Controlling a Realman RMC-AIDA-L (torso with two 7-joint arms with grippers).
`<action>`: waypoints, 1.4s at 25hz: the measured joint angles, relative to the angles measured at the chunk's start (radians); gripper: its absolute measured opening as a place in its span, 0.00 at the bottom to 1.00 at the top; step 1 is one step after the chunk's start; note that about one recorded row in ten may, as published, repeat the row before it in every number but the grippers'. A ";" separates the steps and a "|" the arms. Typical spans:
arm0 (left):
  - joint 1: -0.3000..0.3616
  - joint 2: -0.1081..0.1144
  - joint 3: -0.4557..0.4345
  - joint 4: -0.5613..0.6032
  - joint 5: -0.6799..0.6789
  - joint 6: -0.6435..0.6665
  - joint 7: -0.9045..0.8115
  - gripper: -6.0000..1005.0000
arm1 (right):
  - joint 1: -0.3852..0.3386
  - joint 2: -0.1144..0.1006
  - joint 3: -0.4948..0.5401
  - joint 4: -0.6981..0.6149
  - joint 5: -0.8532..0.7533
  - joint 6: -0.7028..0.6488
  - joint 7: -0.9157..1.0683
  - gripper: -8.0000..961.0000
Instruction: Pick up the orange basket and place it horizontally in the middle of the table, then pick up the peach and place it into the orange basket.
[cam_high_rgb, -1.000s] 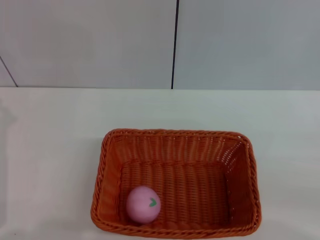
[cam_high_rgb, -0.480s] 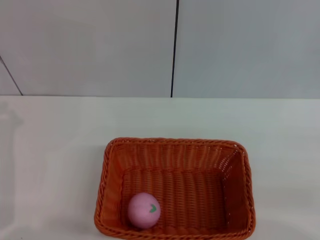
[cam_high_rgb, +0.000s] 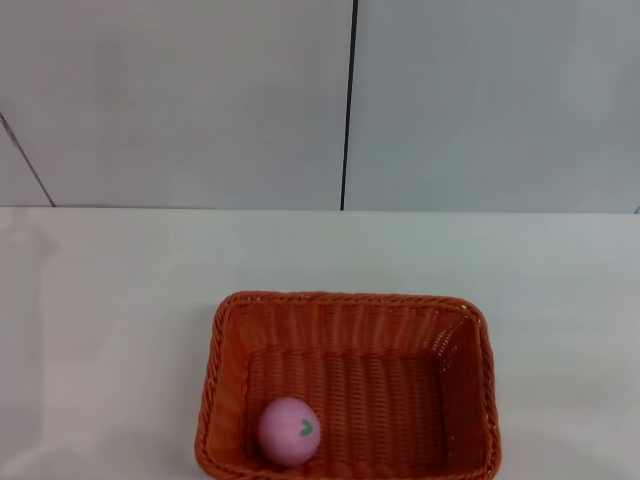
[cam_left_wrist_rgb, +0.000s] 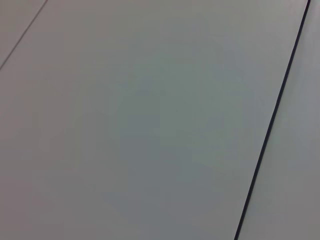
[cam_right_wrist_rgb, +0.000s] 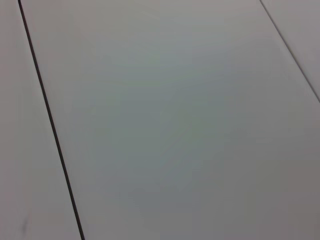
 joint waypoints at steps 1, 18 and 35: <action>0.000 0.000 0.000 0.000 0.000 0.000 0.000 0.01 | 0.000 0.000 0.000 0.000 0.000 0.000 0.000 0.01; 0.000 0.000 0.000 0.000 0.000 0.000 0.000 0.01 | 0.000 0.000 0.000 0.000 0.000 0.000 0.000 0.01; 0.000 0.000 0.000 0.000 0.000 0.000 0.000 0.01 | 0.000 0.000 0.000 0.000 0.000 0.000 0.000 0.01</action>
